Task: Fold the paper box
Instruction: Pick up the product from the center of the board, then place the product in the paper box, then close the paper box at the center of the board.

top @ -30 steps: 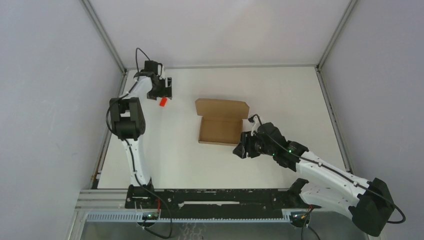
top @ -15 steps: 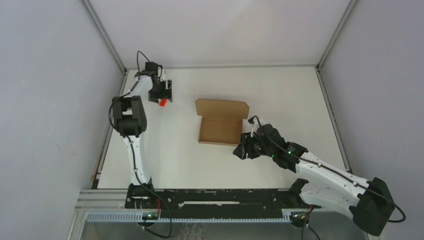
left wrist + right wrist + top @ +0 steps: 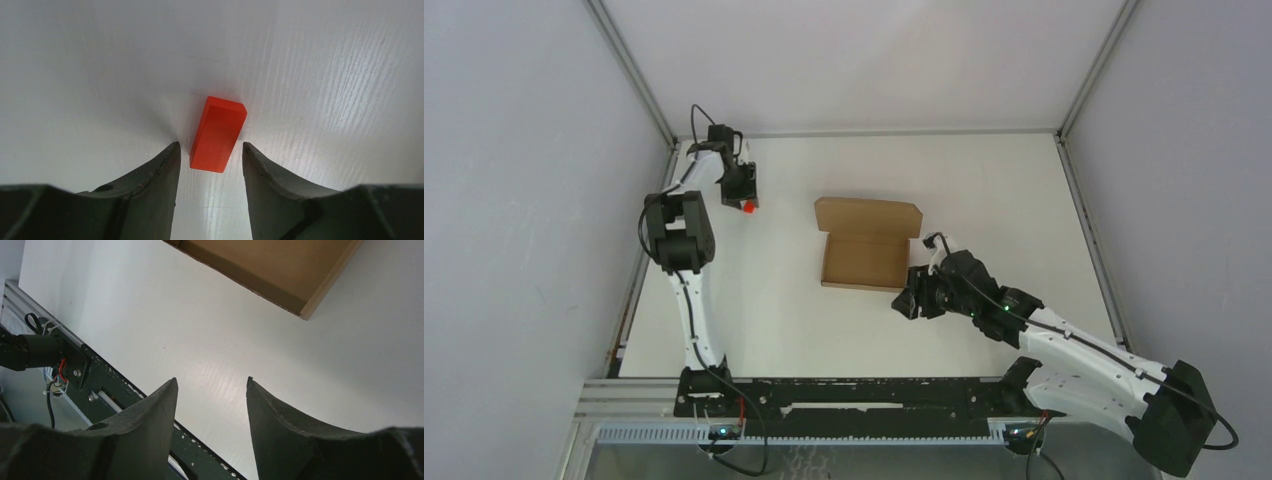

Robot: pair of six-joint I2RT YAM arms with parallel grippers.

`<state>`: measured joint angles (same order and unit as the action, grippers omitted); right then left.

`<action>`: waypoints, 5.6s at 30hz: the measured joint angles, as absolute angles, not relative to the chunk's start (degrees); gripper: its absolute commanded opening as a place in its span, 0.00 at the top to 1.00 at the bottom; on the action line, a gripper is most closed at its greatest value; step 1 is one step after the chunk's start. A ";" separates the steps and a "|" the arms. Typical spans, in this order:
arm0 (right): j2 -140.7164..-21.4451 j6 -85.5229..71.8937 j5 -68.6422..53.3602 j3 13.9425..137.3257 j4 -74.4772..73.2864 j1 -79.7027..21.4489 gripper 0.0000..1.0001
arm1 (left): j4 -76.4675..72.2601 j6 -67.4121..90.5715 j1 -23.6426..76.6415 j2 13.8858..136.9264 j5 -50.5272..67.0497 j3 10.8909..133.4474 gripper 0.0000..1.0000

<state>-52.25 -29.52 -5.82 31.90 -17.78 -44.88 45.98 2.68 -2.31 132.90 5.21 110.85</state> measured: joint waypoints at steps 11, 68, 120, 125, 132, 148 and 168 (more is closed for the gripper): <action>-50.72 -29.95 -5.45 31.90 -17.76 -44.88 0.39 | 46.65 3.57 -1.83 132.90 1.67 110.85 0.60; -33.45 -31.46 3.01 36.82 -34.63 -43.11 0.36 | 24.43 38.59 47.83 94.32 -15.20 66.15 0.54; -71.13 7.11 -22.20 46.85 2.74 -16.69 0.55 | 14.24 4.03 20.45 76.31 5.37 57.60 0.24; -72.71 9.23 -22.65 48.14 1.08 -17.39 0.55 | 14.20 2.68 20.10 78.26 8.08 57.78 0.24; -75.66 11.49 -22.81 49.58 -0.32 -18.65 0.57 | 14.15 1.89 20.05 80.77 10.70 58.70 0.25; -79.46 13.89 -18.72 51.81 -2.09 -19.97 0.61 | 13.80 1.02 20.05 83.24 11.92 61.36 0.28; -81.89 14.31 -20.80 54.13 -1.80 -19.20 0.74 | 14.04 -1.93 20.05 86.80 12.75 63.44 0.53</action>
<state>-81.89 14.31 -20.80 54.13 -1.80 -19.20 14.04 -1.93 20.05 86.80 12.75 63.44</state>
